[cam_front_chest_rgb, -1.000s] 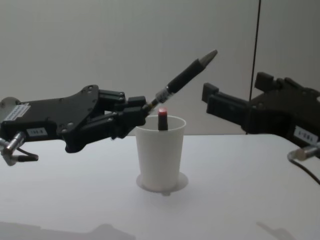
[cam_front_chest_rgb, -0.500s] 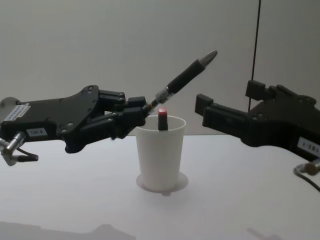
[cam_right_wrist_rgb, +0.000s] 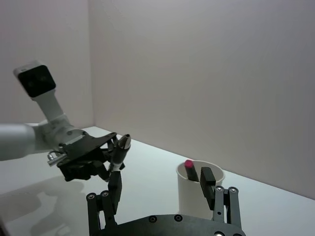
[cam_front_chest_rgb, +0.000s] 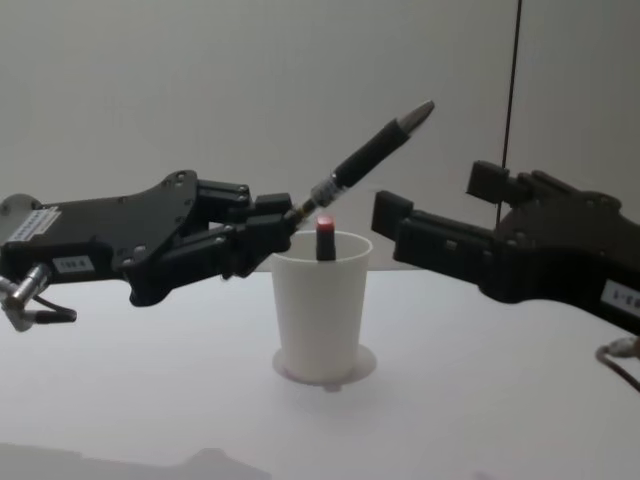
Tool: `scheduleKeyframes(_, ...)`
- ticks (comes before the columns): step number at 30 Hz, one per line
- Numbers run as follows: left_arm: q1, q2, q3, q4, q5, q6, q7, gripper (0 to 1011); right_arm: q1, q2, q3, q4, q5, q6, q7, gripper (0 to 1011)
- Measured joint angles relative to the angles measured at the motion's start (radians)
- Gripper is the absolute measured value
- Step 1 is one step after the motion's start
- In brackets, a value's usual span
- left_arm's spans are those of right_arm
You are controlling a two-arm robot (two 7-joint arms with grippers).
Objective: Place the pen into the pen holder.
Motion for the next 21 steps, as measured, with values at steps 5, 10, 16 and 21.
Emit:
scheduleKeyframes(5,0.000,0.000,0.000,0.000,0.000,0.000,0.000,178,0.006,0.005,0.001,0.006,0.035,-0.008,0.048,1001)
scheduleKeyframes(10,0.000,0.000,0.000,0.000,0.000,0.000,0.000,178,0.013,0.006,0.001,0.015,0.073,-0.019,0.095,1001)
scheduleKeyframes(16,0.000,0.000,0.000,0.000,0.000,0.000,0.000,178,0.024,0.004,-0.002,0.033,0.122,-0.035,0.148,1001)
scheduleKeyframes(21,0.000,0.000,0.000,0.000,0.000,0.000,0.000,178,0.029,0.002,-0.004,0.044,0.154,-0.049,0.174,1001)
